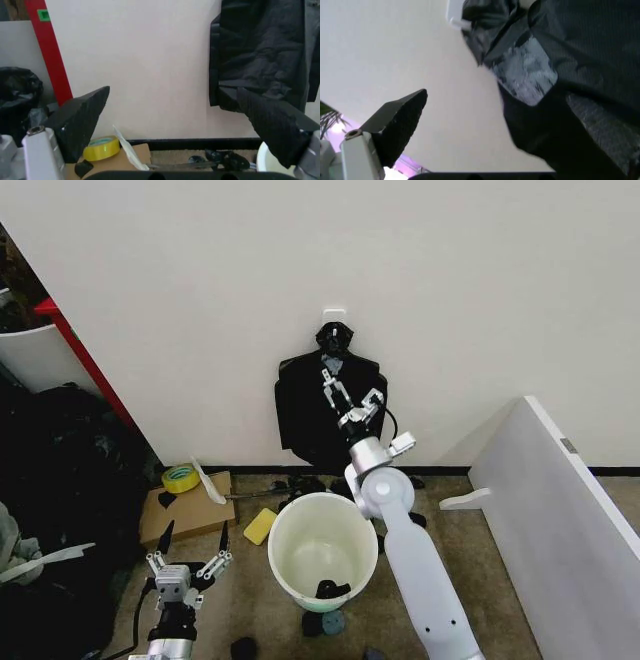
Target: Place the garbage bag over the trash bin.
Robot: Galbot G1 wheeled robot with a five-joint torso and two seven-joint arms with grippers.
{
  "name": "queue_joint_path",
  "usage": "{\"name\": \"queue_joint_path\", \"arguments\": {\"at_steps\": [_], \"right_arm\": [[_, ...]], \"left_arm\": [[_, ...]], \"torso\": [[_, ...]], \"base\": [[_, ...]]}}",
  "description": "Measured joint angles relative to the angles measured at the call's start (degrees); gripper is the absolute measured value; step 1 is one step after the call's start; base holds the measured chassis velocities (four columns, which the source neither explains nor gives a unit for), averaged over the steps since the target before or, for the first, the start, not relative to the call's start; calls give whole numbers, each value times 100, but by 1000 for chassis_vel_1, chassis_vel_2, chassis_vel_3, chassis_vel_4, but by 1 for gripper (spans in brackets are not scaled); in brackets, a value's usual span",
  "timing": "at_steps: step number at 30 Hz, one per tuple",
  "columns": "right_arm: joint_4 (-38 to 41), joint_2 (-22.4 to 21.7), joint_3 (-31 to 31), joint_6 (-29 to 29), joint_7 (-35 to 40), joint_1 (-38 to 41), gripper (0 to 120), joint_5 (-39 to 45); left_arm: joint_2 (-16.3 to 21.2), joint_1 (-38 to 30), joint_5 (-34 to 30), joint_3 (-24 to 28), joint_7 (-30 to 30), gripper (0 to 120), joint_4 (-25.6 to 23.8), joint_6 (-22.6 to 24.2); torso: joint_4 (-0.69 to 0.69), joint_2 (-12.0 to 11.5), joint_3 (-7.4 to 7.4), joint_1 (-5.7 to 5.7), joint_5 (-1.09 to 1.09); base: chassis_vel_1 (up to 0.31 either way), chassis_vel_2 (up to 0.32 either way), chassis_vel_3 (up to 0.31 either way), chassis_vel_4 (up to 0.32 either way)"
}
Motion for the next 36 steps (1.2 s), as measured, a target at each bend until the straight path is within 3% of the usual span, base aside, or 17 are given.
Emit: {"name": "queue_joint_path", "arguments": {"at_steps": [4, 30, 36], "right_arm": [[-81, 16, 91, 11, 34, 102, 96, 34], [77, 20, 114, 128, -54, -1, 1, -176], [99, -17, 97, 169, -58, -41, 0, -221]], "left_arm": [[-27, -23, 3, 1, 1, 100, -15, 6], [-42, -59, 18, 45, -52, 100, -22, 26], [-52, -31, 20, 39, -55, 100, -26, 24]], "torso": [[0, 0, 0, 0, 0], [0, 0, 0, 0, 0], [0, 0, 0, 0, 0]], "base": [[0, 0, 0, 0], [0, 0, 0, 0], [0, 0, 0, 0]]}}
